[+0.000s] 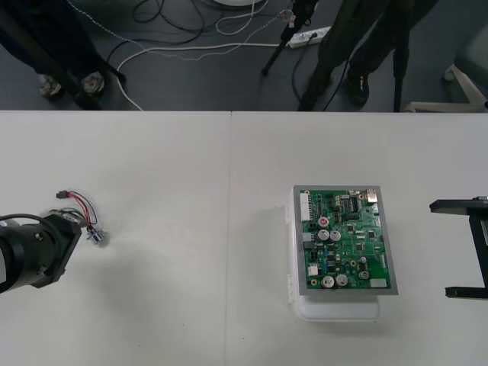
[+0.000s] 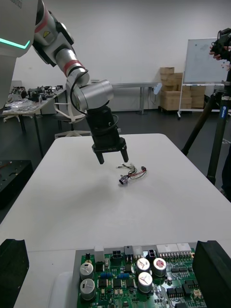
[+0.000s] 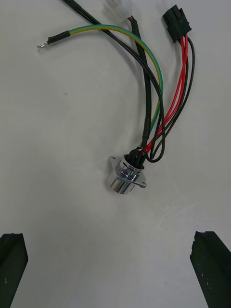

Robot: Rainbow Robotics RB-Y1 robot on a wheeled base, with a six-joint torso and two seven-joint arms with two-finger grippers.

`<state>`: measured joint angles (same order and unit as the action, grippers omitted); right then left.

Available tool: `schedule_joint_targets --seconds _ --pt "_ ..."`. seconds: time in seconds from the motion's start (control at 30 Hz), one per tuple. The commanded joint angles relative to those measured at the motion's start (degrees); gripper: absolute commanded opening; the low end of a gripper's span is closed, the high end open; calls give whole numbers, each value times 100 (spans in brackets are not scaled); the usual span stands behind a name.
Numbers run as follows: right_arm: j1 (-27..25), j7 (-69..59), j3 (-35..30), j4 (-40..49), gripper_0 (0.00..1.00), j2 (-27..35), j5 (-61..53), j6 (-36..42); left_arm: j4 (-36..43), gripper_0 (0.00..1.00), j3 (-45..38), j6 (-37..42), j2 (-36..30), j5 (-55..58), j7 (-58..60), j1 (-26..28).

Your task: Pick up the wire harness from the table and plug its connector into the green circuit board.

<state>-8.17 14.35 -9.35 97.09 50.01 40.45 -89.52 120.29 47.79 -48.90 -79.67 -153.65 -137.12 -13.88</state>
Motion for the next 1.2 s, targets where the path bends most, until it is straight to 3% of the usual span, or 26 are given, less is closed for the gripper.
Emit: schedule_joint_targets --seconds 0.03,0.17,0.6,0.97,1.2 --pt "157 323 73 20 100 70 -98 -48 -314 100 732 -41 13 -69 -754 -994" --pt "193 349 73 12 100 52 -107 -48 -674 100 1207 -50 171 -69 -763 -1503" --pt "245 402 73 -120 100 8 -134 -48 -1834 100 2296 -50 857 -69 -851 -2479" --pt "307 437 73 -182 100 -35 -134 -48 -2027 100 2991 -164 1138 -78 -754 -2971" --pt "368 402 73 -182 100 -62 -134 -48 -2247 94 3307 -296 1375 -78 -737 -3209"
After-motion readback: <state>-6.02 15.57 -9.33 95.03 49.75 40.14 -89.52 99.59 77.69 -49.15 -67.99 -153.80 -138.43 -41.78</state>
